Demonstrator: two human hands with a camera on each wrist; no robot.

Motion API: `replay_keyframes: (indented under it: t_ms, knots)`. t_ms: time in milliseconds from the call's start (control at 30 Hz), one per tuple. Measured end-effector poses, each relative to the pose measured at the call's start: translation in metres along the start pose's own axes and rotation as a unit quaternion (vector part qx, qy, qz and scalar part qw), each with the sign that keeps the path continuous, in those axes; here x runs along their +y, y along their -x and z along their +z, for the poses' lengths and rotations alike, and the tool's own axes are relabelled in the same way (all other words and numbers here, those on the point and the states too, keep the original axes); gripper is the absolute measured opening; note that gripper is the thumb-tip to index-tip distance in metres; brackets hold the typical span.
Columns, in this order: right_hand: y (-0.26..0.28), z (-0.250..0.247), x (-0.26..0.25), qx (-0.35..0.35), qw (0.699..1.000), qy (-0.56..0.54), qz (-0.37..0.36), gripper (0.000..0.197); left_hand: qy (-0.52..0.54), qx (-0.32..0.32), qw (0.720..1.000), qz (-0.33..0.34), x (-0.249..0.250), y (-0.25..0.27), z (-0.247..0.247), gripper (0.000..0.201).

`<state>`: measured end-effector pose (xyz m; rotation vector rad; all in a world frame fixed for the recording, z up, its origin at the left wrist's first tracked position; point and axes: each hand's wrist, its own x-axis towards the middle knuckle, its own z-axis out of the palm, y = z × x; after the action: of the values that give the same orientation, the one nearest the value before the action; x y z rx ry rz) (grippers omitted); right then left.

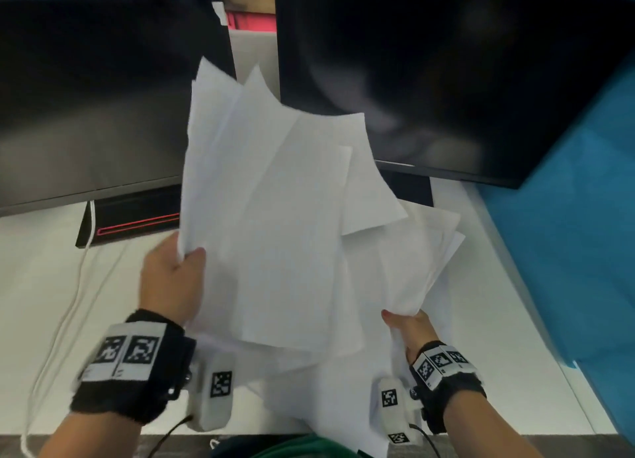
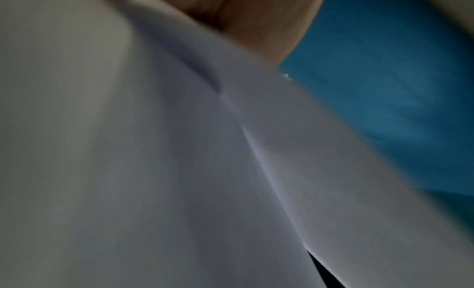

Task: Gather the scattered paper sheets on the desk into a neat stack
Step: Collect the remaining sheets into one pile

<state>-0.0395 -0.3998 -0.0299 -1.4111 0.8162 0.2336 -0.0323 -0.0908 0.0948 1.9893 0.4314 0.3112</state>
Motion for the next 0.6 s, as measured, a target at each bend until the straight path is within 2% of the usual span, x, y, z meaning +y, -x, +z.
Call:
replay_keyframes:
  t_ms: [100,133,200,300,367,467,533,600]
  knots:
    - [0.004,-0.001,0.000,-0.033,0.999,-0.020,0.013,0.039,0.024,-0.080,0.992,-0.099,-0.031,0.007,0.026,0.041]
    - [0.006,-0.001,0.001,-0.046,0.998,-0.026,0.015,0.041,0.013,-0.112,0.987,-0.117,-0.039,0.011,0.034,0.038]
    - [0.011,-0.003,0.002,-0.068,0.997,-0.047,0.012,0.034,-0.019,-0.170,0.976,-0.131,-0.050,0.015,0.044,0.025]
    - [0.016,-0.007,0.004,-0.084,0.992,-0.092,0.010,0.019,-0.058,-0.226,0.961,-0.147,-0.063,0.010,0.047,0.031]
    - [0.020,-0.008,0.003,-0.097,0.990,-0.106,0.014,0.024,-0.074,-0.256,0.951,-0.157,-0.067,0.002,0.045,0.036]
    - [0.024,-0.010,0.001,-0.115,0.985,-0.125,0.026,0.027,-0.066,-0.297,0.938,-0.164,-0.064,-0.005,0.039,0.033]
    - [0.026,-0.011,-0.001,-0.125,0.985,-0.117,0.030,0.022,-0.039,-0.315,0.935,-0.156,-0.062,-0.007,0.037,0.049]
    - [0.025,-0.011,-0.001,-0.130,0.985,-0.105,0.039,0.014,0.007,-0.319,0.936,-0.149,-0.062,-0.009,0.038,0.076]
